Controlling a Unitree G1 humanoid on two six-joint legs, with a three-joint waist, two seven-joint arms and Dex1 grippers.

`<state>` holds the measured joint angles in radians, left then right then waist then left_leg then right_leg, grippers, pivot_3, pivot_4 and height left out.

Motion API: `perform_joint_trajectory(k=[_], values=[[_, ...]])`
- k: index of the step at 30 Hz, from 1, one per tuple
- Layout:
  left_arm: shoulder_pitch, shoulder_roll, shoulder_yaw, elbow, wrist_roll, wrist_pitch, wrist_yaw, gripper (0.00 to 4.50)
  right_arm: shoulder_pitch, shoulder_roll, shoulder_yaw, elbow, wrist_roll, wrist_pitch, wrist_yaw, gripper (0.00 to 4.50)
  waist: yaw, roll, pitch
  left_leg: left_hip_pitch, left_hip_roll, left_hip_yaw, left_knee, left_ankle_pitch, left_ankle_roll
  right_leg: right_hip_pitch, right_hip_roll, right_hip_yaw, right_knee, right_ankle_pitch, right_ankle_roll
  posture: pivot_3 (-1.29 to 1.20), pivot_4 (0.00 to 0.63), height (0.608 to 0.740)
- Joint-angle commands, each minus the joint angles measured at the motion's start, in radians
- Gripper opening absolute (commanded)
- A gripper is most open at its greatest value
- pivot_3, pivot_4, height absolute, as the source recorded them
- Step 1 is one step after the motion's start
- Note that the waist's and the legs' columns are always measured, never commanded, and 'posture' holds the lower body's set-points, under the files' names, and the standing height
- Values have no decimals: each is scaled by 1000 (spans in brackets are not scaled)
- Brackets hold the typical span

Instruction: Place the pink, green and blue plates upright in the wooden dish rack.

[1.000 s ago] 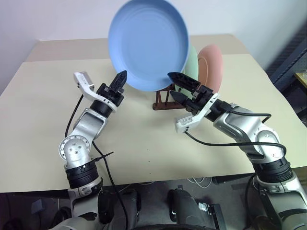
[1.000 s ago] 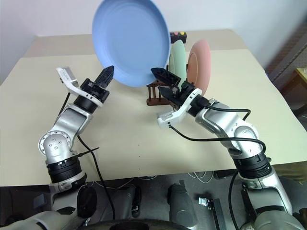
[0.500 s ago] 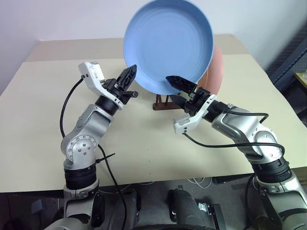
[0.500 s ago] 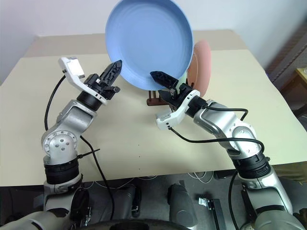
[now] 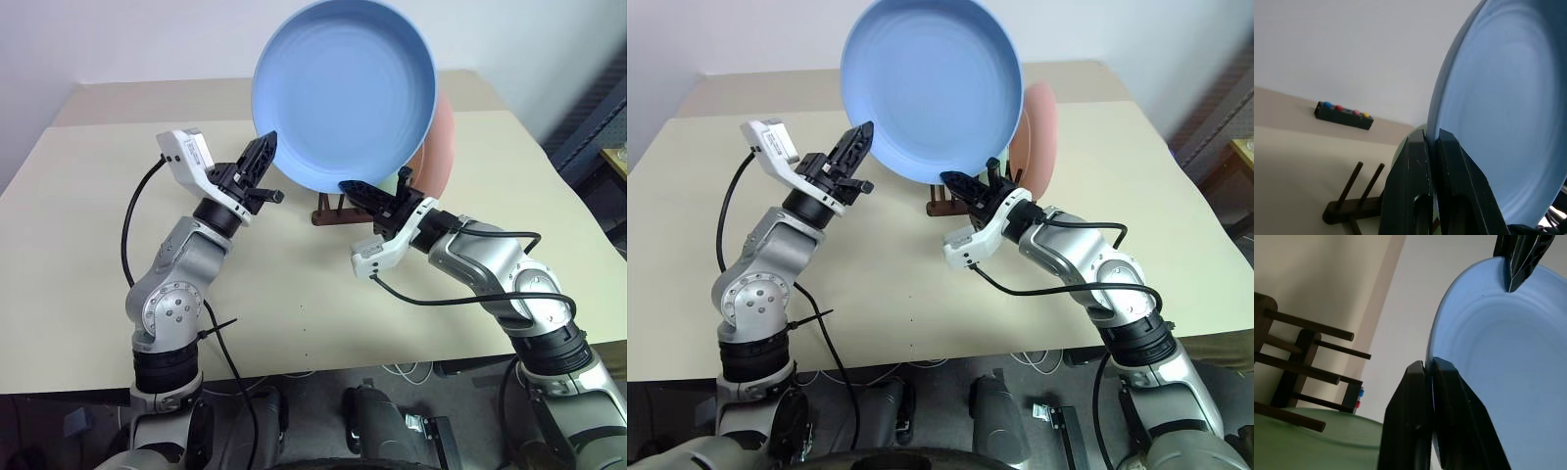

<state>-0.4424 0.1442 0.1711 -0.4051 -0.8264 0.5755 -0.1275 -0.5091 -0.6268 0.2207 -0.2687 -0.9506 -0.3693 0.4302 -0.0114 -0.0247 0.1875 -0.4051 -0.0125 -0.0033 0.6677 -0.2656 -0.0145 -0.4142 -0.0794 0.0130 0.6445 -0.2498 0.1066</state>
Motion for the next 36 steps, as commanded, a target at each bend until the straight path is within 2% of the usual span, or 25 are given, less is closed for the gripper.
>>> perform_joint_trajectory(k=[1,8,11,17,18,21,22,24,27,29,32,36], values=[[6,-1,-6,-40,-23,-2,-13,0,-13,6,-15,-39,26,13,-10,27,0,0,0,0,0,0,0,0,0,0,0,0,0,0,0,0,150,740],[16,-9,16,-40,-141,39,-21,0,-13,9,-16,-44,34,20,-5,27,0,0,0,0,2,0,0,0,0,0,0,0,0,0,0,0,150,740],[8,-16,38,-22,-182,48,-4,983,-12,9,-17,-45,39,21,-3,0,1,0,0,0,2,0,0,0,0,0,0,0,0,0,0,0,150,740],[-6,21,78,-2,-204,37,-13,4054,-14,1,-19,-46,46,25,-3,0,-2,0,0,1,2,0,0,0,0,1,0,-1,-1,0,0,0,150,740],[-6,27,83,1,-213,37,-16,4448,-16,0,-19,-46,46,25,-2,0,-1,0,0,1,2,0,0,0,0,1,1,-1,-1,0,0,0,150,740],[-10,70,115,18,-256,42,-61,4448,-23,-6,-25,-43,51,22,-5,0,-1,0,0,1,2,0,0,0,0,1,1,-1,-1,0,0,0,150,740],[-17,85,141,35,-318,58,-81,4448,-27,-9,-26,-41,52,22,-5,0,-1,0,0,1,2,0,0,0,0,1,0,-1,-1,0,0,0,150,740],[-22,148,173,63,-346,66,-151,4448,-38,-8,-36,-41,72,27,-3,0,-1,0,0,1,2,0,0,0,0,1,0,-1,-1,0,0,0,150,740],[1,273,160,97,-266,59,-285,4448,-74,6,-65,-43,121,62,7,0,-5,0,0,1,2,0,-1,0,0,1,1,-1,-1,0,0,0,150,740],[14,323,157,126,-230,43,-347,4448,-98,1,-76,-43,145,73,12,0,-4,1,0,2,2,0,-1,0,0,1,1,-1,0,0,-1,0,150,740],[29,353,158,175,-172,-21,-462,4448,-127,32,-105,-51,252,125,35,0,0,1,0,2,3,0,-1,0,0,2,1,-1,-2,-1,-1,0,150,740],[17,388,163,247,-116,-34,-505,4448,-173,115,-136,-91,445,219,79,0,-2,1,1,2,4,-1,-1,0,1,3,1,-2,-3,-1,-3,0,150,740]])
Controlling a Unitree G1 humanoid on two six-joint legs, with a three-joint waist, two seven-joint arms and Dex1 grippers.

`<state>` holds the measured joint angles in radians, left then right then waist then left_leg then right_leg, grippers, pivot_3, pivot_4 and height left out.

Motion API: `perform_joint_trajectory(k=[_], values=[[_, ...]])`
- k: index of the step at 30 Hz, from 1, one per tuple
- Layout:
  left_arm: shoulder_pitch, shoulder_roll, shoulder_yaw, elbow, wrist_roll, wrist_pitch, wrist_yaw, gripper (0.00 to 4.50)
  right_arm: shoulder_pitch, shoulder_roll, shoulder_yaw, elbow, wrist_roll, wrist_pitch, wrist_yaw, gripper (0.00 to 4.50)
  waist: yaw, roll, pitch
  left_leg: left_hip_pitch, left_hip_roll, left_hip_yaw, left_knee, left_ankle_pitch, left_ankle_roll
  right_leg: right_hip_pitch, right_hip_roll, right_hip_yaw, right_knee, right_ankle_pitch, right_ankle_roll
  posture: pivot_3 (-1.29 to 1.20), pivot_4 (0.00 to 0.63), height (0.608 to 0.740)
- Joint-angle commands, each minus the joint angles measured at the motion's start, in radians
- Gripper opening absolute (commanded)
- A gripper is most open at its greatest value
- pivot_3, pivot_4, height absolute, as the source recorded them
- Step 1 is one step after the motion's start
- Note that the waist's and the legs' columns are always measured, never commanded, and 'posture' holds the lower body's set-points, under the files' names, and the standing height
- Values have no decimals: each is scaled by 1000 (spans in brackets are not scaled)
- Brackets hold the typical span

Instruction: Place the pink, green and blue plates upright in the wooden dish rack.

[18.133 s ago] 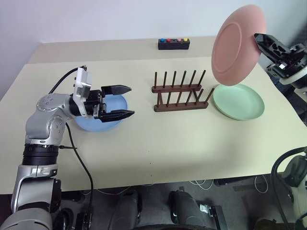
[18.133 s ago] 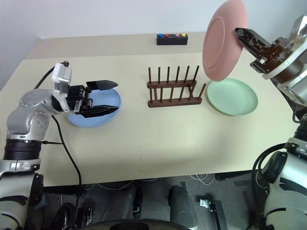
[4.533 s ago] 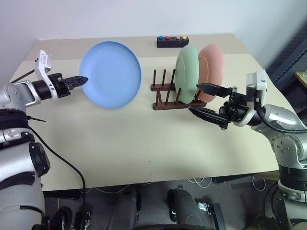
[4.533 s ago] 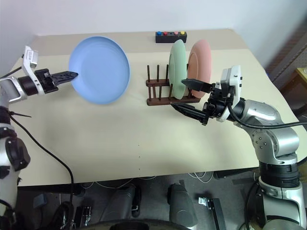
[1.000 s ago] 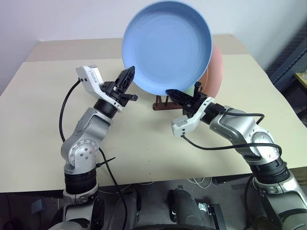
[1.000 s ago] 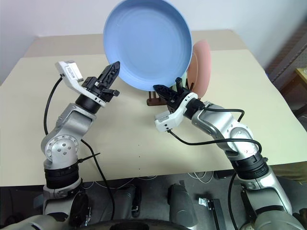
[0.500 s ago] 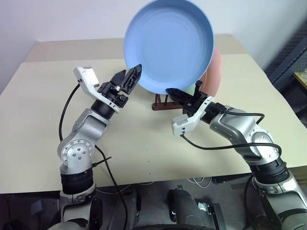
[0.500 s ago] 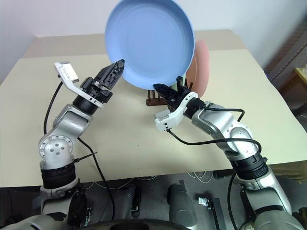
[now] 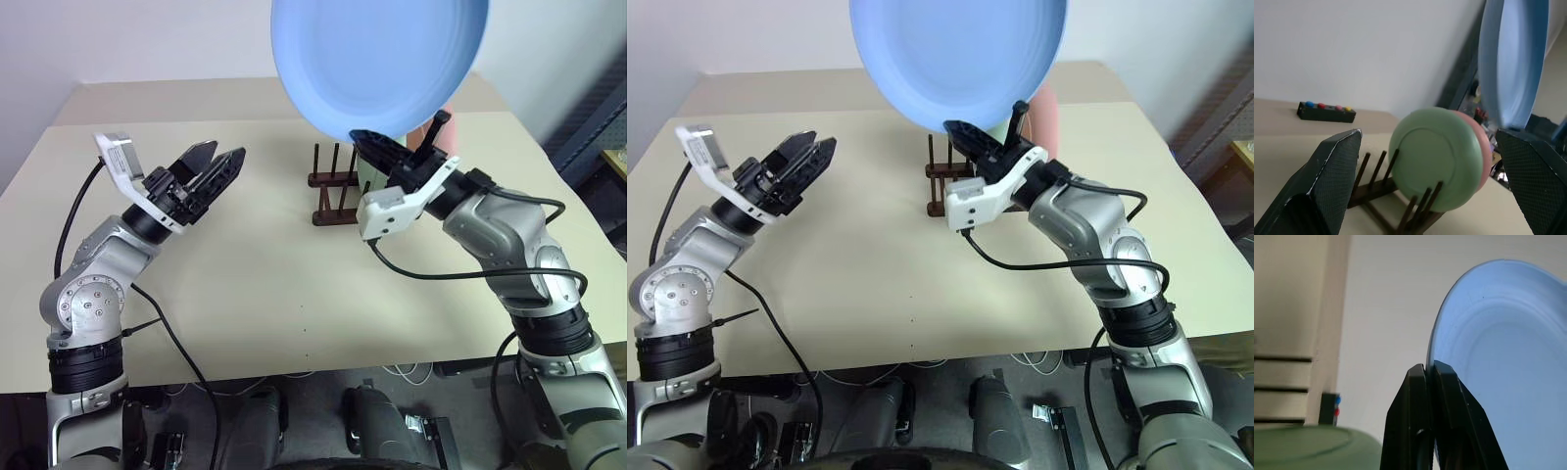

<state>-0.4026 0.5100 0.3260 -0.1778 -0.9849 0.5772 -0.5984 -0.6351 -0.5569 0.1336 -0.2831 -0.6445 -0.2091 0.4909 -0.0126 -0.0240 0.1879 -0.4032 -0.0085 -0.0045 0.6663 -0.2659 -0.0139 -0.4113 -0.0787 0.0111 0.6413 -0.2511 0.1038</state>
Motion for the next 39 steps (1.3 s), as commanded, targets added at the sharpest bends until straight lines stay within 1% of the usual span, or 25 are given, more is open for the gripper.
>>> perform_joint_trajectory(k=[1,3,6,8,9,12,16,19,22,25,29,32,39], values=[[-28,26,9,36,50,-38,-47,4448,-62,55,-56,-83,186,68,35,0,-1,1,1,0,0,0,0,0,0,0,0,0,0,1,1,0,150,740],[-27,34,5,55,69,-44,-73,4448,-94,57,-69,-93,239,77,46,0,-1,1,1,0,0,0,0,0,0,0,0,0,0,1,2,0,150,740],[-19,27,1,66,86,-44,-88,4448,-161,104,-107,-112,400,187,72,0,-1,1,1,0,0,0,-1,0,1,0,0,0,-1,1,2,0,150,740],[-15,27,-13,66,118,-57,-101,4448,-200,157,-157,-122,541,311,74,0,-1,1,1,0,1,0,-1,0,1,0,0,0,0,1,2,0,150,740],[-14,30,-21,65,134,-64,-112,4448,-221,196,-198,-129,643,405,64,0,-1,1,1,0,1,0,-1,0,1,0,0,0,0,1,2,0,150,740],[-10,50,-46,62,197,-102,-149,4448,-268,270,-283,-156,878,615,39,0,0,1,1,0,1,-1,-1,0,1,0,-1,-1,0,2,1,0,150,740],[32,128,-77,38,226,-111,-287,4448,-307,337,-392,-161,1174,818,-20,0,-3,2,1,0,2,-1,-3,-1,1,-1,-3,0,-2,2,0,0,150,740],[38,179,-66,53,204,-87,-362,4448,-329,350,-446,-138,1311,873,-62,0,-6,3,1,-3,3,0,-4,0,1,-5,-3,0,-2,2,-4,0,150,740],[45,231,-45,56,143,-16,-435,4448,-379,381,-537,-59,1526,939,-141,0,-6,4,2,-5,4,0,-4,0,0,-9,-3,1,-2,3,-5,0,150,740],[46,233,-38,51,131,-3,-443,4448,-387,383,-577,-1,1657,970,-186,0,-7,4,2,-5,4,1,-4,0,0,-9,-3,1,-2,3,-5,0,150,740],[48,229,-36,46,133,-3,-445,4448,-386,376,-591,42,1760,969,-236,0,-7,4,2,-6,4,2,-4,0,0,-9,-3,1,-3,3,-5,0,150,740],[50,217,-33,41,127,-2,-439,4448,-391,397,-608,98,1922,1000,-287,0,-7,4,2,-6,4,2,-5,0,1,-9,-3,1,-3,4,-3,0,150,740],[52,198,-37,29,128,4,-426,4448,-350,398,-573,160,2022,996,-304,0,-8,4,2,-6,4,2,-5,0,1,-9,-2,1,-3,4,-3,0,150,740]])
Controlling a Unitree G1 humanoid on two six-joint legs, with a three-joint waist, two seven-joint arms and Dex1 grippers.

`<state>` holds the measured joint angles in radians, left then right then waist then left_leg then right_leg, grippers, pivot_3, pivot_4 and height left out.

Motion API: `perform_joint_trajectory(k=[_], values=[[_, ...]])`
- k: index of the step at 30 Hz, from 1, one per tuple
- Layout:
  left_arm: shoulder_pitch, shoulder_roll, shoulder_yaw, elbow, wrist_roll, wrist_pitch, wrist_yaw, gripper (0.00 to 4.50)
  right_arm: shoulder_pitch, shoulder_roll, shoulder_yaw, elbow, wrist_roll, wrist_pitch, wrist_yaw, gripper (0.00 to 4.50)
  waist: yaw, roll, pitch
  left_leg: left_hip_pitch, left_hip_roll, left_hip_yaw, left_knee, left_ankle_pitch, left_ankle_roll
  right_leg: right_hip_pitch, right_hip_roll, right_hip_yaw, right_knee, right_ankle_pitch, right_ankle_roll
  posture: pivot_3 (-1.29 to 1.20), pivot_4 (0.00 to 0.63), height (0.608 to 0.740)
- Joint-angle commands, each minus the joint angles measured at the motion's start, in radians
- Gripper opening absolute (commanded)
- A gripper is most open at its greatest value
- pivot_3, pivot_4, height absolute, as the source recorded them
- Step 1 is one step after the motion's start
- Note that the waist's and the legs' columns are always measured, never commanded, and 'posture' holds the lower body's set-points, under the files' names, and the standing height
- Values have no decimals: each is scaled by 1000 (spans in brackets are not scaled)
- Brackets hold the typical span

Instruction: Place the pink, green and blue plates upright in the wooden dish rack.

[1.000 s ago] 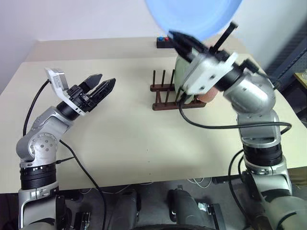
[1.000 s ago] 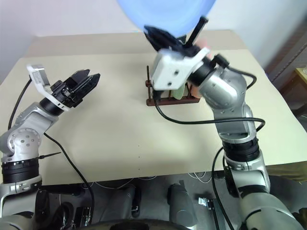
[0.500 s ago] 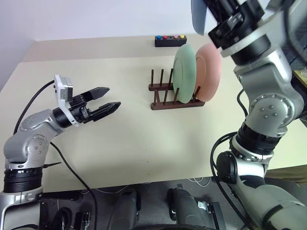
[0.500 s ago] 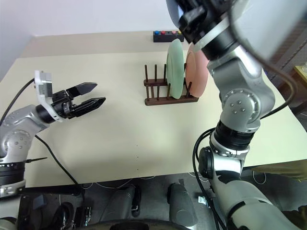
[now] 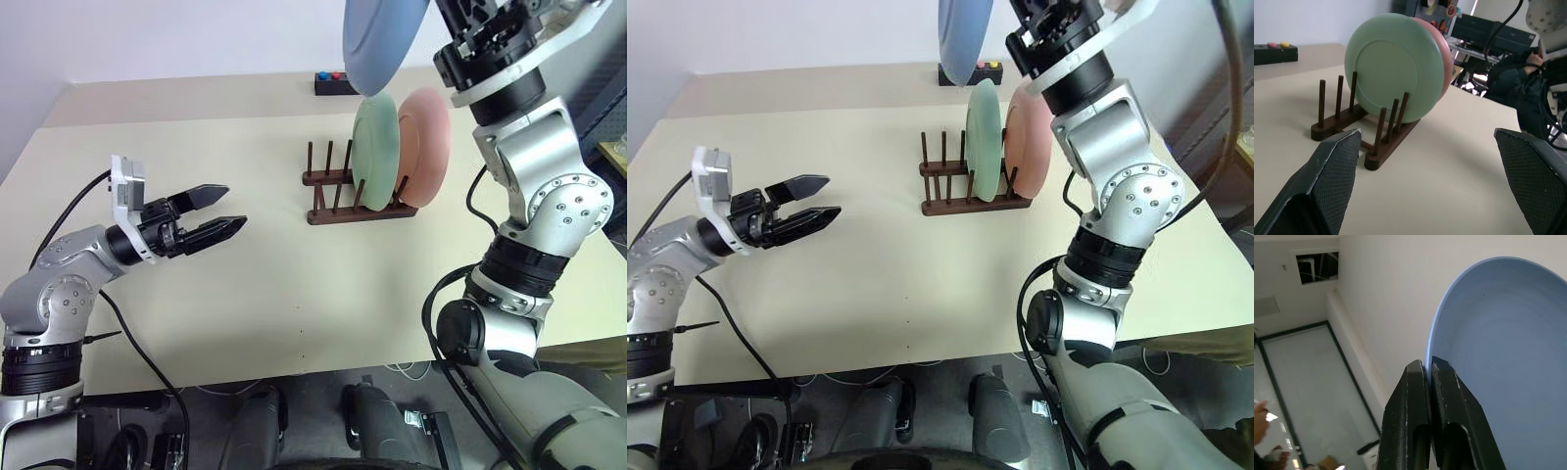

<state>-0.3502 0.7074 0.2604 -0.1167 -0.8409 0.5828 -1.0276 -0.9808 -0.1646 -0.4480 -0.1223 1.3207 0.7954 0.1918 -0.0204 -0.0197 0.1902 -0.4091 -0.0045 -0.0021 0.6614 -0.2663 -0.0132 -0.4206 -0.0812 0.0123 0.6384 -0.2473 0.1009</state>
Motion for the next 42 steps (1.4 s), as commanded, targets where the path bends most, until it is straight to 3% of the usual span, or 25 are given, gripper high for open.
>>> perform_joint_trajectory(k=[1,20,42], values=[[0,-1,29,-34,-16,-2,4,4448,4,6,19,4,51,-13,1,0,0,0,0,0,0,0,0,0,0,0,0,0,0,0,0,0,150,740],[18,-13,18,-72,18,-47,10,4448,196,67,199,40,-122,-85,102,0,1,1,0,-1,0,1,0,0,0,-2,3,0,0,0,0,0,150,740],[29,-17,12,-99,38,-75,11,4448,246,53,216,74,-243,-93,161,0,1,1,0,-1,0,1,0,0,0,-2,3,0,0,0,0,0,150,740]])
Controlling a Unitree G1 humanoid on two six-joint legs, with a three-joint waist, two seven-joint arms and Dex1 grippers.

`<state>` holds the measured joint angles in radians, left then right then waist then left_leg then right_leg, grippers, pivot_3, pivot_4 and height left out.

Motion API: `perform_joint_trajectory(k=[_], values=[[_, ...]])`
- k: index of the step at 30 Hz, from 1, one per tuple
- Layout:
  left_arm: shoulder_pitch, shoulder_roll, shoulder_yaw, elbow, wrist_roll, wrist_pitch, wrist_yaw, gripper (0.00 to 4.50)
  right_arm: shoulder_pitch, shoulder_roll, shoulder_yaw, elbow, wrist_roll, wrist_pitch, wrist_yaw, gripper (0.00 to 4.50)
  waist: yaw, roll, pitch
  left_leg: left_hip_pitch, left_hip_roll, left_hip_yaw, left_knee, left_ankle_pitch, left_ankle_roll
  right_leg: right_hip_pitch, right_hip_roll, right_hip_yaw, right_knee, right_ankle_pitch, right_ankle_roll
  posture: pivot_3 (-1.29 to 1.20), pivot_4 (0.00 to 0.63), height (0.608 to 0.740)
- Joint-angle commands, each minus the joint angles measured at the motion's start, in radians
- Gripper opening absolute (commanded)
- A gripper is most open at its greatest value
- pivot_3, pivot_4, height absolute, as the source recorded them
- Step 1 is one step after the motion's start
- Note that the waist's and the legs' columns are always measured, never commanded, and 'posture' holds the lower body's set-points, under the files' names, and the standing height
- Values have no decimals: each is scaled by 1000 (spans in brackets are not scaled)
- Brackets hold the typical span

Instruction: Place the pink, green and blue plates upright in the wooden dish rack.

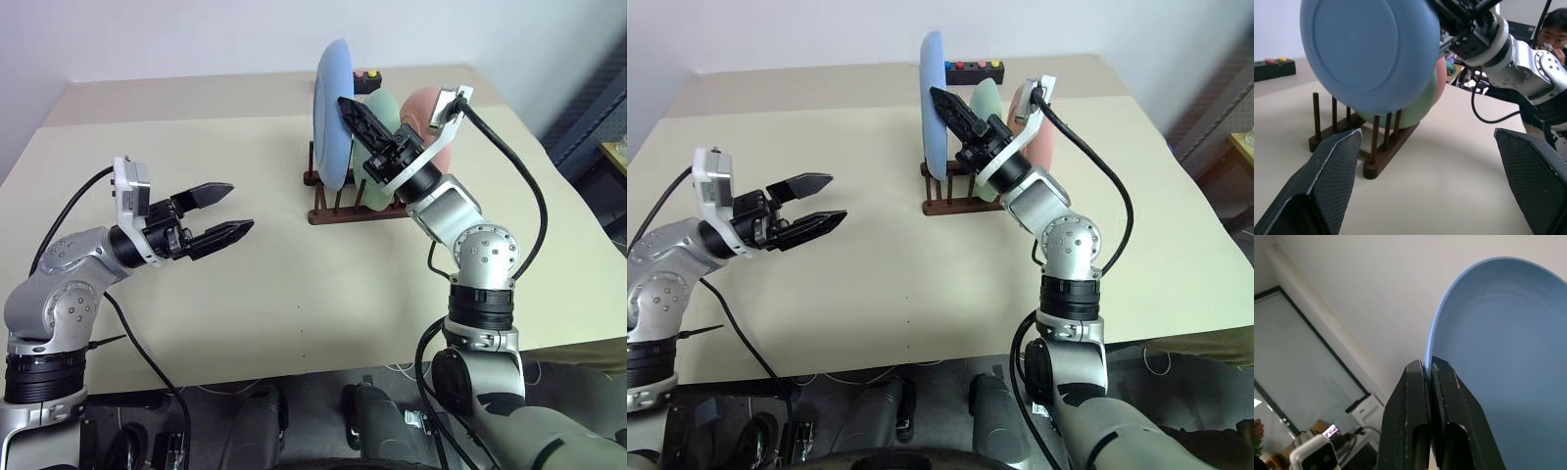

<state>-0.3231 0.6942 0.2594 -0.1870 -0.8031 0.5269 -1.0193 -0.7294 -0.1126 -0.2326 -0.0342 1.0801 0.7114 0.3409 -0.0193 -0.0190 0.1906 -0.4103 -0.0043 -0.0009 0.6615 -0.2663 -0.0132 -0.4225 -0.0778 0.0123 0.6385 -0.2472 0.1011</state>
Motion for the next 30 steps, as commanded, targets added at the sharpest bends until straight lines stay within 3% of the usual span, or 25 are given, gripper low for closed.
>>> perform_joint_trajectory(k=[1,20,23,30], values=[[1,-4,13,-28,1,-20,3,4448,-2,4,0,-11,-6,-11,11,0,0,0,0,0,0,0,0,0,0,0,0,0,0,0,0,0,150,740],[-8,-8,15,-21,-5,-10,4,4448,63,17,39,-18,-44,7,29,0,-1,0,0,0,0,0,0,0,0,0,0,0,0,0,0,0,150,740],[-14,-8,8,-24,0,-13,3,4500,59,14,38,-13,-50,6,33,942,-1,0,0,0,0,0,0,0,0,0,0,0,0,0,0,0,150,740],[-20,-10,2,-28,-15,4,5,4500,32,0,33,-6,-64,-1,32,4376,0,0,0,0,0,0,0,0,0,0,0,0,0,0,0,0,150,740]])
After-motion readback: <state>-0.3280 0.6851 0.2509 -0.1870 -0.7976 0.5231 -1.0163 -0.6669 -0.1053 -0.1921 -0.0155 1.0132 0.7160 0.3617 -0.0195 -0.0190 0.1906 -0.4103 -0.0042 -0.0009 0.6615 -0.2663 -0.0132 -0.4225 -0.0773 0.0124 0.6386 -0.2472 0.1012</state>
